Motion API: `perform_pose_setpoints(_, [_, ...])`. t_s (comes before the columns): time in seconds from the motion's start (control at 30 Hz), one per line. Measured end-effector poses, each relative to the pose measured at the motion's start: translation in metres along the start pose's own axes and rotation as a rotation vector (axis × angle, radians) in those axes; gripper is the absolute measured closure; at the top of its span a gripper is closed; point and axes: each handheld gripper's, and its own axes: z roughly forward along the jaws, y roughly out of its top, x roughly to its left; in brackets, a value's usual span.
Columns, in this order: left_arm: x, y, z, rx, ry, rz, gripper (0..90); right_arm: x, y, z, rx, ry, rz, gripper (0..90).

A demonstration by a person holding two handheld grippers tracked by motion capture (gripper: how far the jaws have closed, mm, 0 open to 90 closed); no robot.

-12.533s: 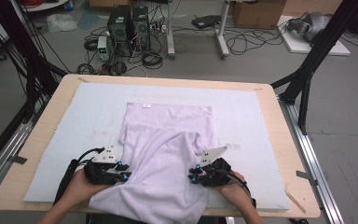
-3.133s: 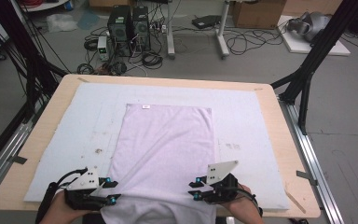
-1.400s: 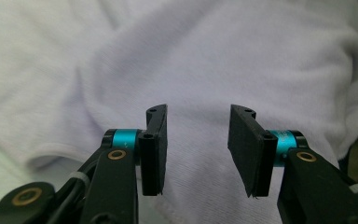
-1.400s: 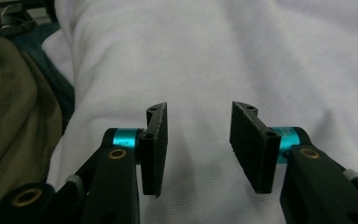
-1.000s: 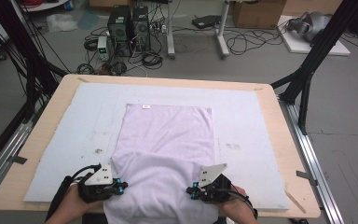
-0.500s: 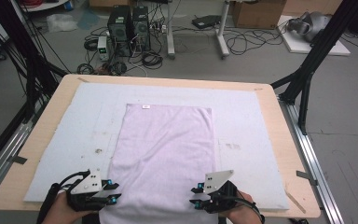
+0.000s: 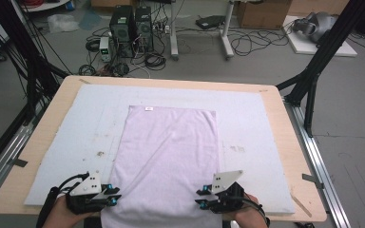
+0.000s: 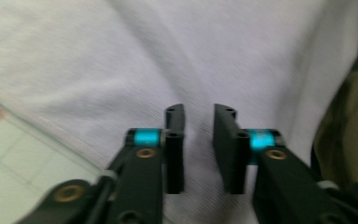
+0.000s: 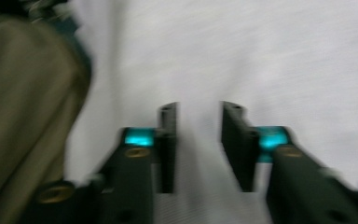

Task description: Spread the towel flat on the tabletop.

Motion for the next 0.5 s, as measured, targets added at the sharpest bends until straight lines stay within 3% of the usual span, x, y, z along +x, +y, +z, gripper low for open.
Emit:
perform_pose_setpoints(0.13, [0.008,0.012,0.002,-0.034,0.032,-0.008,60.9,-0.016,0.007,-0.003,-0.05,-0.036,0.042,57.3])
perform_pose_setpoints(0.3, [0.021,0.026,0.005,-0.066,0.079,-0.052,52.0,-0.037,0.009,-0.005,-0.081,-0.08,0.096,46.8])
perform_pose_setpoints(0.5, [0.041,0.04,0.01,-0.106,0.125,-0.082,49.0,-0.055,0.011,-0.011,-0.091,-0.128,0.126,40.3])
